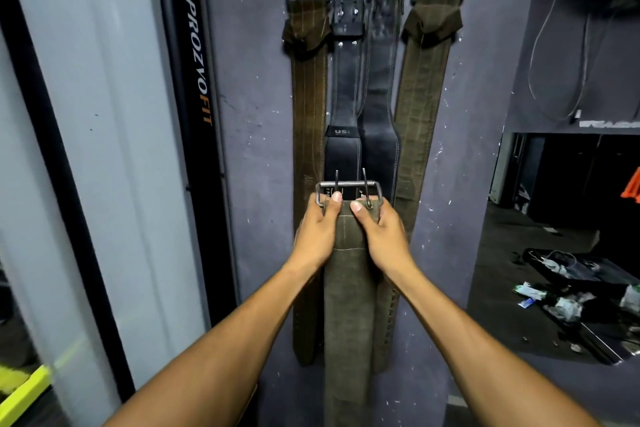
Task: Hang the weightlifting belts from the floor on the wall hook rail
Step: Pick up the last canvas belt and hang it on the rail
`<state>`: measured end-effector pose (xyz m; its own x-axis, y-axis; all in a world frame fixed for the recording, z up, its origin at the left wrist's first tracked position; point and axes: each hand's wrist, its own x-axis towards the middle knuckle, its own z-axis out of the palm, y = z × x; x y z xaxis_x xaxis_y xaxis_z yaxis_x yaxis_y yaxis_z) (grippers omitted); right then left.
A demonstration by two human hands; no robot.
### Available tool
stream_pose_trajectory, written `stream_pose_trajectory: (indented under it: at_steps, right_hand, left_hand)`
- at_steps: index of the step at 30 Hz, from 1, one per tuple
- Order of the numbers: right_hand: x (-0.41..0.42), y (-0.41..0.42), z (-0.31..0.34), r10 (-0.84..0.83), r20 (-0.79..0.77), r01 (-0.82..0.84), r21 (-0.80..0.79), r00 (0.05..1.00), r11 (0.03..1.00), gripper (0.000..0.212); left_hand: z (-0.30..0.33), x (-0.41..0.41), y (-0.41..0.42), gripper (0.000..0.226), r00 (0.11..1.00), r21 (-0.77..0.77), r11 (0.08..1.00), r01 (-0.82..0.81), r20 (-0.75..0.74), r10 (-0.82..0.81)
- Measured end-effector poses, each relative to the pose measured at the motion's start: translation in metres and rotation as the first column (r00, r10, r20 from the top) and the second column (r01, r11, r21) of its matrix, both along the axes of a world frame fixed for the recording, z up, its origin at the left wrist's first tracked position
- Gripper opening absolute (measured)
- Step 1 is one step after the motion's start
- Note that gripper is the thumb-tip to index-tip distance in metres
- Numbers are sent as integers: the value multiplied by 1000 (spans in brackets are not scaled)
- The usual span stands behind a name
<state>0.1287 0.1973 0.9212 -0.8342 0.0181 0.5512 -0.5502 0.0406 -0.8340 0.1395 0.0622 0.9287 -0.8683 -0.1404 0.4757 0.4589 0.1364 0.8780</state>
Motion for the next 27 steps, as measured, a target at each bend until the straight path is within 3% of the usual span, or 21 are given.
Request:
stream_pose_trajectory:
  at_steps: [3,7,12,18,21,25,27]
  right_hand:
    - [-5,3,16,-16,-38,17,17,999,1000,17]
    - [-14,10,49,-46,-92,51,56,995,997,23]
    - [-24,22,85,-43,-157,53,62,987,997,5]
    - [-24,35,117,-162,-213,162,-17,964,987,18]
    - [-25,39,143,-242,-243,238,-46,939,970,20]
    - [-26,38,164,-273,-226,275,-22,935,961,20]
    - [-26,36,172,-274,-206,272,-38,939,962,21]
  left_hand:
    - [15,-7,-1,19,995,69,994,89,-60,-85]
    - [43,-17,4,18,976,149,983,111,-203,-79]
    - [74,-24,16,22,961,156,978,140,-258,-96]
    - [78,-22,31,39,957,106,964,244,-189,-221]
    - [60,-21,37,28,955,119,953,279,-138,-262]
    - [65,-16,43,26,949,225,924,309,-131,-285]
    - [59,-16,39,30,925,200,903,381,-101,-367]
